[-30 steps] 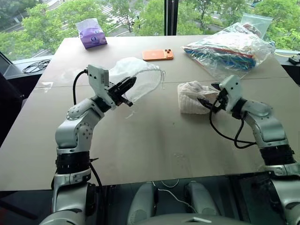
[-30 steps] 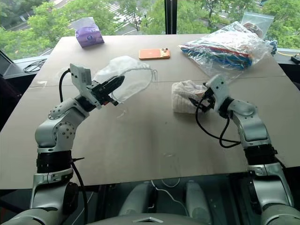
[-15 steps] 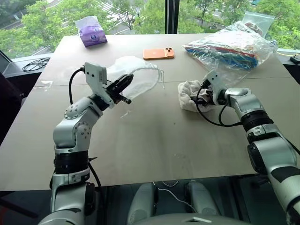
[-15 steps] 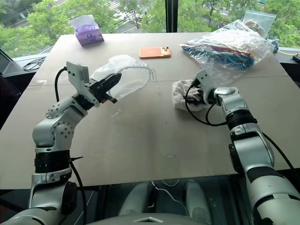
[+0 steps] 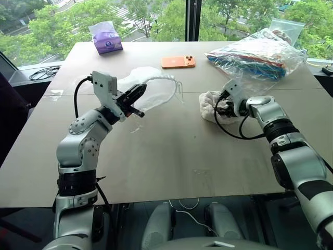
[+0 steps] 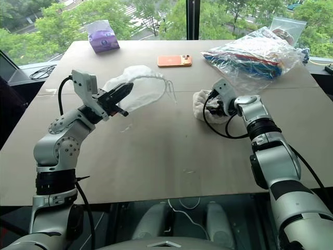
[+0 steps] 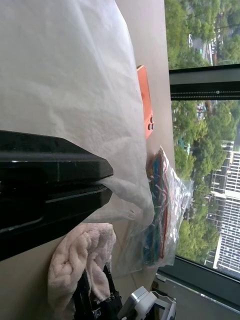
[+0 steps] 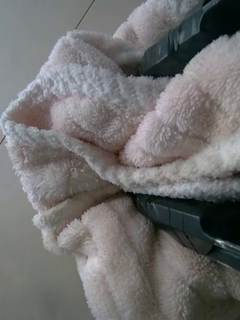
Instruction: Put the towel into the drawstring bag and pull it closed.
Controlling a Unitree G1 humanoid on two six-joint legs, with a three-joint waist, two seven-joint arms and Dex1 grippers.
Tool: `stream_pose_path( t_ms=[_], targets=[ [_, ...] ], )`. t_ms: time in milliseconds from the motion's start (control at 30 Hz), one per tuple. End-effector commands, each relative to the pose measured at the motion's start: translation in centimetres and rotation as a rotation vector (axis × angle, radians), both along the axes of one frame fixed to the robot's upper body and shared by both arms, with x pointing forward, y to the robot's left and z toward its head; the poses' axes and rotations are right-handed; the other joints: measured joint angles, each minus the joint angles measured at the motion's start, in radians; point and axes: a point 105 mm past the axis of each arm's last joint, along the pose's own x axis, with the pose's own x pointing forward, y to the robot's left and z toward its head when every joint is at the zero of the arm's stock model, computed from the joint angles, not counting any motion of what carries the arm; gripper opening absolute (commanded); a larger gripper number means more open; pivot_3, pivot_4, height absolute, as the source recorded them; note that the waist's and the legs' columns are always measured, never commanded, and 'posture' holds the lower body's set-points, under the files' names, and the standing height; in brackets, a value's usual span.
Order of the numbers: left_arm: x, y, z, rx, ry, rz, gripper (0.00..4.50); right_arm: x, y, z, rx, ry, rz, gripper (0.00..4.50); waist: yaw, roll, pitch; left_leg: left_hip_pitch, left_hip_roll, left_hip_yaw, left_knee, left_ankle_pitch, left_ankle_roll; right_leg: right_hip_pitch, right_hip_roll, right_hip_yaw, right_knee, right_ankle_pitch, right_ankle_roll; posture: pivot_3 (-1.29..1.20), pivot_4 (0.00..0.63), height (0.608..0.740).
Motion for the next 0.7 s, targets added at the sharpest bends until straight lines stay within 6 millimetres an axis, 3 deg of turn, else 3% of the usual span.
stream_pose_path(
  t_ms=[33,233,300,433,500,600,700],
  targets=[
    [-0.1,0.2,1.5,0.014,-0.057,-0.003,0.00,-1.7,-2.6,-4.5,-0.055,0.171,-0.082,1.28,0.000,0.000,-0.001,0.000,0.000,0.000,0.000,0.000,0.000,0.000,0.000,0.000,0.000,0.000,0.000,0.00,0.150,0.740],
    [0.1,0.0,1.4,0.023,-0.051,-0.023,0.00,-2.5,-0.7,-3.6,0.080,0.205,-0.009,1.26,0.000,-0.001,-0.001,-0.001,0.000,-0.002,-0.001,0.000,0.000,0.000,0.000,-0.002,-0.001,0.000,0.000,0.00,0.150,0.740],
    [0.1,-0.1,1.4,0.024,-0.049,-0.029,0.00,-3.2,0.9,-2.1,0.197,0.206,0.078,1.26,-0.001,-0.001,-0.001,-0.001,0.000,-0.002,-0.002,0.000,0.000,-0.001,-0.001,-0.002,-0.002,0.000,0.000,0.00,0.150,0.740],
    [0.3,-0.1,1.1,0.034,-0.032,-0.034,0.00,-6.1,4.3,3.9,0.463,0.155,0.280,1.26,-0.007,0.000,0.000,-0.007,0.001,-0.001,-0.005,0.000,0.000,-0.007,-0.001,-0.002,-0.002,0.000,0.000,0.00,0.150,0.740],
    [0.3,-0.1,1.0,0.036,-0.026,-0.039,0.00,-8.2,5.4,6.0,0.525,0.131,0.387,1.26,-0.013,0.002,0.001,-0.013,0.001,0.000,-0.005,0.000,0.000,-0.014,0.000,-0.001,-0.001,0.000,0.000,0.00,0.150,0.740],
    [0.2,-0.6,0.7,0.043,-0.010,-0.069,0.00,-11.3,7.0,7.2,0.545,0.145,0.505,1.26,-0.013,0.003,0.002,-0.025,0.001,0.000,-0.002,0.002,-0.004,-0.028,-0.001,-0.001,0.003,0.000,0.000,0.00,0.150,0.740],
    [-0.2,-1.5,0.3,0.049,0.009,-0.127,0.00,-11.5,8.7,7.7,0.537,0.096,0.488,1.26,-0.012,0.002,0.002,-0.025,0.001,0.001,-0.002,0.000,-0.001,-0.028,-0.001,-0.001,0.003,0.000,0.000,0.00,0.150,0.740]
  ],
)
